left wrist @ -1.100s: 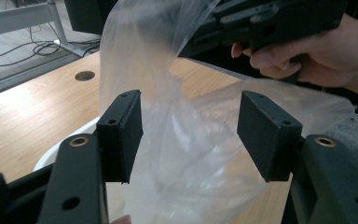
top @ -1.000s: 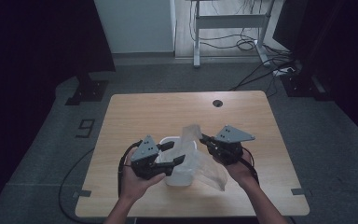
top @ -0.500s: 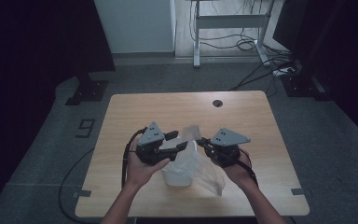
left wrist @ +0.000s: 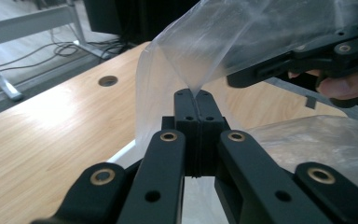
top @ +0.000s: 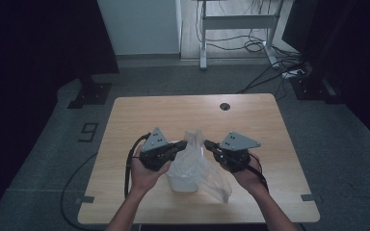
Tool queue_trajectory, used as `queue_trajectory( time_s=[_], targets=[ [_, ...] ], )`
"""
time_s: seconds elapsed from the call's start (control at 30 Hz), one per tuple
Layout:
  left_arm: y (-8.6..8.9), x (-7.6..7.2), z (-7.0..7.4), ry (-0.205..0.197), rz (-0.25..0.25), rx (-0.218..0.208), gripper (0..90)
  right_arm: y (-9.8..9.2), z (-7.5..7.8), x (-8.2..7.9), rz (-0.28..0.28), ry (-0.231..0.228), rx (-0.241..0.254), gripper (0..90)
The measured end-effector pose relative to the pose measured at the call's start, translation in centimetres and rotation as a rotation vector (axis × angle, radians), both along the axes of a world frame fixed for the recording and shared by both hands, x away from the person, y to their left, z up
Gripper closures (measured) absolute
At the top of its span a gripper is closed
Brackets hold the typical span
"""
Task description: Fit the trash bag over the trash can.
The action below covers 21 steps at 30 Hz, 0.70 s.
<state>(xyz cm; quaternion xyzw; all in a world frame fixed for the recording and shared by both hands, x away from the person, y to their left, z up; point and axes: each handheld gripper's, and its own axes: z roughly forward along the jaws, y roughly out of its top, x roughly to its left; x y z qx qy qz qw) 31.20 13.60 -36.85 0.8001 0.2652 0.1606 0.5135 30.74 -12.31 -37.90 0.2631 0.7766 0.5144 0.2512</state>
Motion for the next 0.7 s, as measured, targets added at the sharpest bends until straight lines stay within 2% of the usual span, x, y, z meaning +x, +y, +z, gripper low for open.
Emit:
queue_trajectory(
  time_s=[0.37, 0.43, 0.47, 0.57, 0.7],
  targets=[
    [2.3, -0.3, -0.7, 0.031, 0.031, -0.039, 90.0, -1.5, -0.6, 1.4, -0.070, 0.034, 0.014, 89.0],
    [2.4, -0.4, -0.7, 0.032, 0.032, -0.040, 90.0, -1.6, -0.8, 1.5, -0.072, 0.040, 0.025, 84.1],
    [2.4, -0.4, -0.7, 0.033, 0.032, -0.040, 90.0, -1.6, -0.9, 1.4, -0.070, 0.045, 0.035, 76.9],
    [2.4, -0.5, -0.7, 0.029, 0.032, -0.044, 89.9, -1.6, -0.8, 0.4, -0.056, 0.060, 0.079, 67.0],
    [2.4, -0.7, -0.7, 0.028, 0.035, -0.046, 89.9, -1.5, -0.6, -1.0, -0.014, 0.064, 0.107, 60.5]
  ],
)
